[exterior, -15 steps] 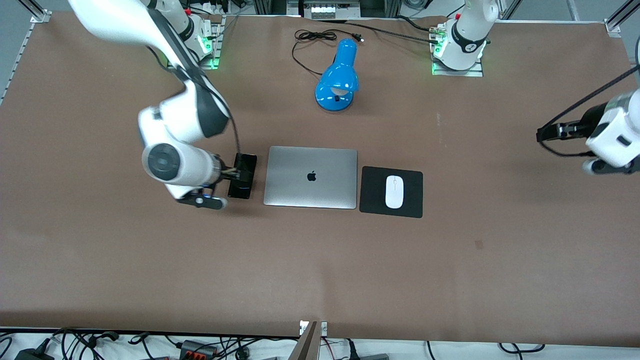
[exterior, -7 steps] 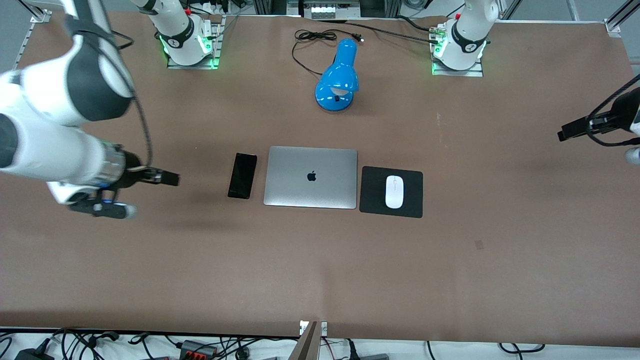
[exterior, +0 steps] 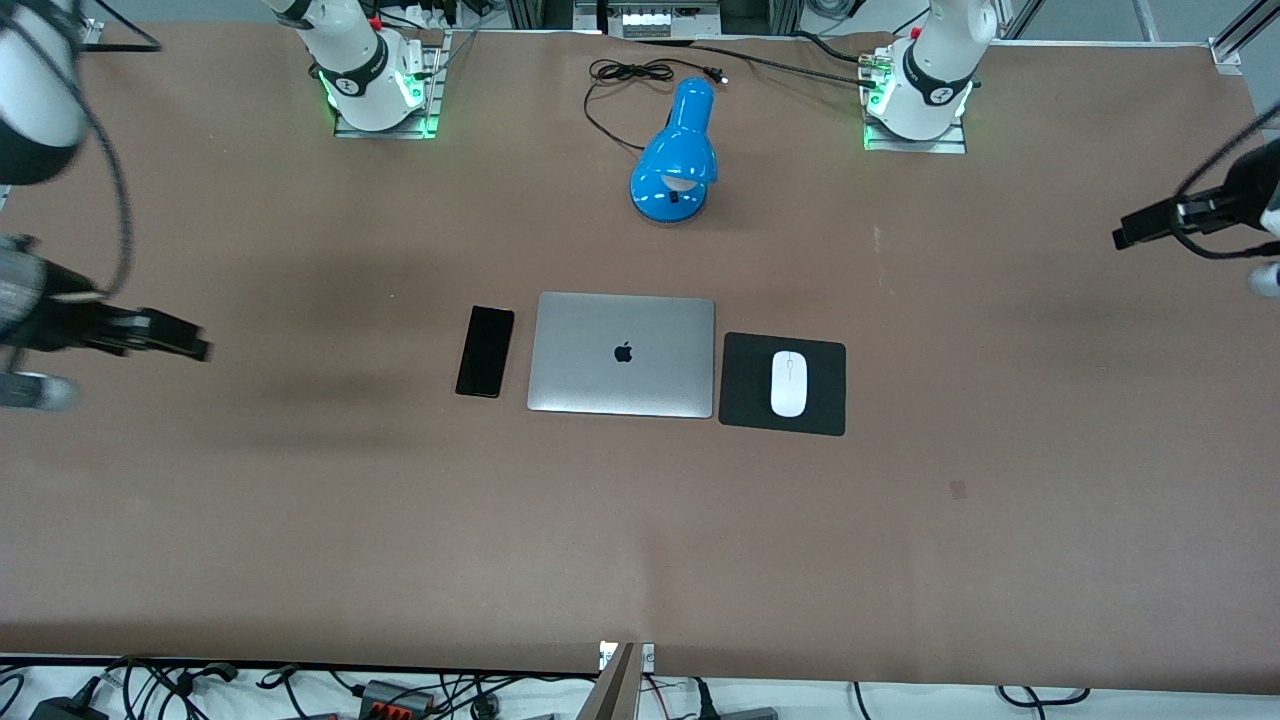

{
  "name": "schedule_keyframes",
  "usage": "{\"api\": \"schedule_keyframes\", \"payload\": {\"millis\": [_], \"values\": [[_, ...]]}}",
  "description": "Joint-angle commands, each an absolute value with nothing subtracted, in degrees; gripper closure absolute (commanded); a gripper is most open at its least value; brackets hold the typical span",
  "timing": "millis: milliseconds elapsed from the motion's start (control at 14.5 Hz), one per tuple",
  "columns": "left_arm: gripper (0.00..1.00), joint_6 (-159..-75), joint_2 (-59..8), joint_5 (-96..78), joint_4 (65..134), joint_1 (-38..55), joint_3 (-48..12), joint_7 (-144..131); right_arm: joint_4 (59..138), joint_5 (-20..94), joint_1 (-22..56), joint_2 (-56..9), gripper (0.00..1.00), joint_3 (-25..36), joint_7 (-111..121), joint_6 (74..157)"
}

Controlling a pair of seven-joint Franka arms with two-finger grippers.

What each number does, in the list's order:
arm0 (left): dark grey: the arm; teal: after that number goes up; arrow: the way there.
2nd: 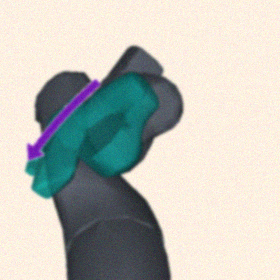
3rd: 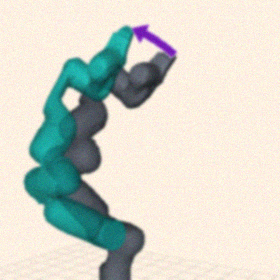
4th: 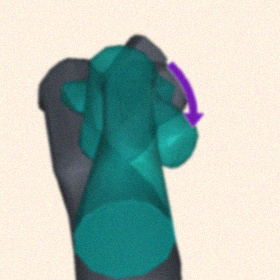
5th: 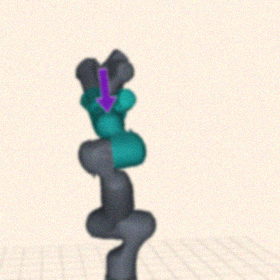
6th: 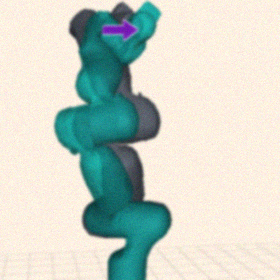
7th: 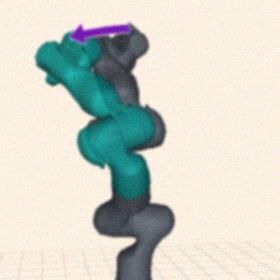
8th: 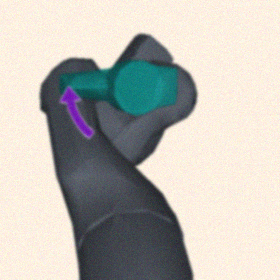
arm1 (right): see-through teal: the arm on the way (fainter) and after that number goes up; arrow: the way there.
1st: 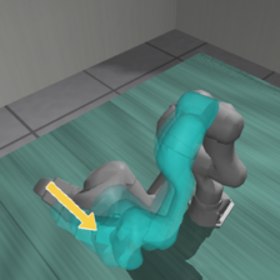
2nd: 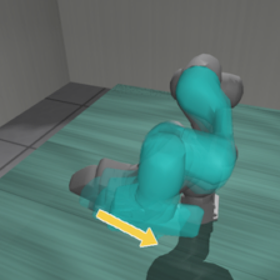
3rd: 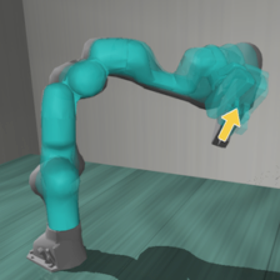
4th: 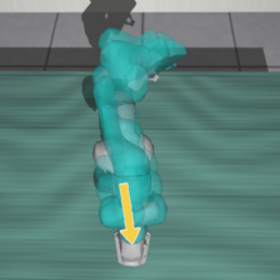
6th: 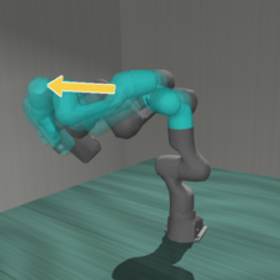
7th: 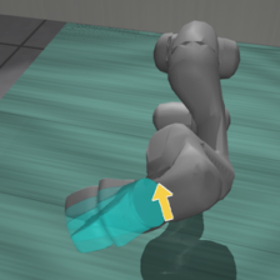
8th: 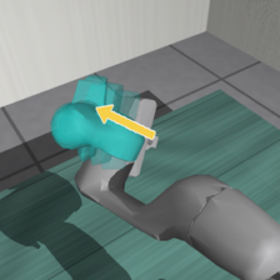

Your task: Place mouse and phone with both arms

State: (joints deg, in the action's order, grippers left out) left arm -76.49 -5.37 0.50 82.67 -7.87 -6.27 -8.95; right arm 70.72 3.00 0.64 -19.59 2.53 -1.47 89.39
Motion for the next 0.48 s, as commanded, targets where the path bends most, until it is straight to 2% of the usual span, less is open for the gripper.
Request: {"api": "schedule_keyframes", "payload": {"millis": [0, 275, 412], "values": [[0.00, -76.03, -4.57, -0.09, 82.44, -5.37, -3.96, -9.49, 71.19, 2.64, 0.70, -16.97, 0.00, 4.65, 1.41, 88.16], [0.00, -76.55, -5.01, -0.35, 82.35, -4.39, -1.76, -9.49, 73.38, -1.67, 1.23, -14.59, 0.00, 4.40, 2.55, 90.08], [0.00, -76.64, -5.01, -0.09, 82.18, -4.31, -2.02, -9.49, 78.89, -2.20, 1.41, -11.53, 0.00, 4.31, 2.46, 92.88]]}}
